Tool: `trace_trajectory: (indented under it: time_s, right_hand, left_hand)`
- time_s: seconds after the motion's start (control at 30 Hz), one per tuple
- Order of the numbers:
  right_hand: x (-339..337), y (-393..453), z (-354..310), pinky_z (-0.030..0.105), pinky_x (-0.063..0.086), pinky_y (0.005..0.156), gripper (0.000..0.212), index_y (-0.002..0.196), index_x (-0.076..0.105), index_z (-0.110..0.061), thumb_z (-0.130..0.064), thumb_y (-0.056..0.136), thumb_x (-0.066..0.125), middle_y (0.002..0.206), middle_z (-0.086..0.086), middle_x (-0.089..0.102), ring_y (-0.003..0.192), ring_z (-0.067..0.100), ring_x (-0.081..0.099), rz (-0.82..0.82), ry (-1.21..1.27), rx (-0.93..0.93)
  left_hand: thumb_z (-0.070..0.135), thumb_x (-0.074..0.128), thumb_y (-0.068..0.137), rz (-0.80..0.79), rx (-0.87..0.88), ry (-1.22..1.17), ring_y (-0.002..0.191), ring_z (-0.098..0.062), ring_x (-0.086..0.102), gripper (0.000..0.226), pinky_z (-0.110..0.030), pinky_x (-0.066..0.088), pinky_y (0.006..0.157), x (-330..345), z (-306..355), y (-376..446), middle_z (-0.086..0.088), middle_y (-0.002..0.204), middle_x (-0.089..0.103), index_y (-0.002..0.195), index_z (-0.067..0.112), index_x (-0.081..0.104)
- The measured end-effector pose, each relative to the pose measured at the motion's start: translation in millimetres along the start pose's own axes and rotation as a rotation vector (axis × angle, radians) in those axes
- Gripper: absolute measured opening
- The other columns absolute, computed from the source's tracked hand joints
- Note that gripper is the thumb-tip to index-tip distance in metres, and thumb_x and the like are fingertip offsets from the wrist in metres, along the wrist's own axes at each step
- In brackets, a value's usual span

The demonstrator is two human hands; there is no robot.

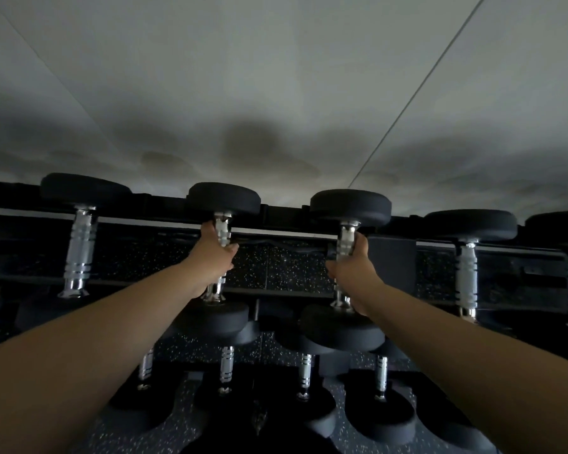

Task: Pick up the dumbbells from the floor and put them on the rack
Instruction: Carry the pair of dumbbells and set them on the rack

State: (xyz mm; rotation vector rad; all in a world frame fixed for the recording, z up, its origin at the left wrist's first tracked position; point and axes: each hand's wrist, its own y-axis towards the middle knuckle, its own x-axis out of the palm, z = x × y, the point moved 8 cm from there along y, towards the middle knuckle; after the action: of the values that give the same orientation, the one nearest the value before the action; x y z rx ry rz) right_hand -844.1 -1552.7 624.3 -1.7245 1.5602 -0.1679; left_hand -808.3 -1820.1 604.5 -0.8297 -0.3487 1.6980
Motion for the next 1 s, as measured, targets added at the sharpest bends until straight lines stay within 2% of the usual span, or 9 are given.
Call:
trace_trajectory:
  time_s: [0.07, 0.13, 0.27, 0.43, 0.53, 0.7, 0.83, 0.93, 1.0]
  right_hand:
    - [-1, -1, 0, 0.033, 0.044, 0.078, 0.069, 0.141, 0.028, -0.020, -0.006, 0.083, 0.063, 0.122, 0.012, 0.057, 0.093, 0.020, 0.056, 0.031, -0.044, -0.045]
    - [-1, -1, 1, 0.032, 0.043, 0.077, 0.067, 0.140, 0.028, -0.021, -0.010, 0.083, 0.063, 0.121, 0.010, 0.059, 0.092, 0.018, 0.056, 0.047, -0.062, -0.060]
    - [-1, -1, 3, 0.032, 0.044, 0.077, 0.068, 0.140, 0.027, -0.022, -0.011, 0.084, 0.063, 0.121, 0.008, 0.059, 0.093, 0.017, 0.057, 0.033, -0.072, -0.075]
    - [-1, 0, 2, 0.035, 0.047, 0.082, 0.069, 0.142, 0.025, -0.021, -0.011, 0.085, 0.062, 0.124, 0.010, 0.057, 0.101, 0.024, 0.059, 0.038, -0.084, -0.100]
    - [-1, -1, 2, 0.036, 0.047, 0.084, 0.069, 0.142, 0.025, -0.020, -0.011, 0.085, 0.062, 0.125, 0.011, 0.057, 0.105, 0.026, 0.059, 0.041, -0.084, -0.114]
    - [-1, -1, 2, 0.037, 0.048, 0.082, 0.066, 0.141, 0.027, -0.019, -0.012, 0.085, 0.062, 0.121, 0.012, 0.058, 0.101, 0.028, 0.060, 0.052, -0.091, -0.144]
    - [1, -1, 5, 0.038, 0.053, 0.076, 0.068, 0.141, 0.020, -0.026, -0.006, 0.088, 0.058, 0.108, 0.011, 0.055, 0.072, 0.016, 0.055, 0.005, -0.057, -0.090]
    - [1, -4, 4, 0.039, 0.054, 0.076, 0.070, 0.142, 0.017, -0.028, -0.004, 0.089, 0.056, 0.107, 0.012, 0.055, 0.072, 0.018, 0.057, 0.000, -0.054, -0.072]
    - [0, -7, 3, 0.039, 0.055, 0.077, 0.073, 0.144, 0.014, -0.027, -0.006, 0.090, 0.057, 0.113, 0.014, 0.055, 0.077, 0.022, 0.061, -0.007, -0.056, -0.075]
  left_hand:
    - [0.011, 0.051, 0.094, 0.008, -0.008, 0.013, 0.088, -0.018, 0.055, 0.054, -0.022, 0.047, 0.061, 0, 0, 0, -0.015, 0.125, 0.049, 0.138, 0.021, 0.022]
    - [0.011, 0.051, 0.094, 0.018, -0.022, 0.029, 0.086, -0.018, 0.056, 0.056, -0.029, 0.050, 0.071, 0, 1, -2, -0.016, 0.129, 0.047, 0.140, 0.020, 0.019]
    - [0.012, 0.051, 0.095, 0.030, -0.053, 0.050, 0.073, -0.012, 0.055, 0.056, -0.039, 0.050, 0.076, 0, 2, -4, -0.014, 0.121, 0.049, 0.140, 0.021, 0.019]
    - [0.011, 0.050, 0.095, 0.032, -0.046, 0.033, 0.084, -0.019, 0.058, 0.061, -0.041, 0.051, 0.084, 1, 2, -6, -0.007, 0.116, 0.045, 0.143, 0.023, 0.014]
    - [0.009, 0.052, 0.094, 0.048, -0.026, 0.037, 0.081, -0.016, 0.057, 0.059, -0.038, 0.053, 0.081, -1, 3, -5, -0.008, 0.112, 0.047, 0.141, 0.020, 0.017]
    - [0.007, 0.053, 0.093, 0.058, 0.029, 0.046, 0.086, -0.017, 0.054, 0.057, -0.023, 0.047, 0.059, -2, 3, -3, -0.013, 0.118, 0.047, 0.140, 0.014, 0.022]
    - [0.007, 0.052, 0.094, 0.078, 0.079, 0.043, 0.094, -0.020, 0.051, 0.053, -0.025, 0.048, 0.065, -2, 7, -9, -0.011, 0.114, 0.046, 0.139, 0.011, 0.024]
    - [0.012, 0.050, 0.096, 0.074, 0.089, 0.061, 0.092, -0.020, 0.052, 0.051, -0.025, 0.046, 0.065, -1, 9, -19, -0.012, 0.113, 0.049, 0.138, 0.012, 0.023]
    - [0.016, 0.048, 0.096, 0.086, 0.092, 0.107, 0.094, -0.022, 0.052, 0.048, -0.032, 0.045, 0.073, -3, 9, -27, -0.014, 0.113, 0.051, 0.138, 0.012, 0.025]
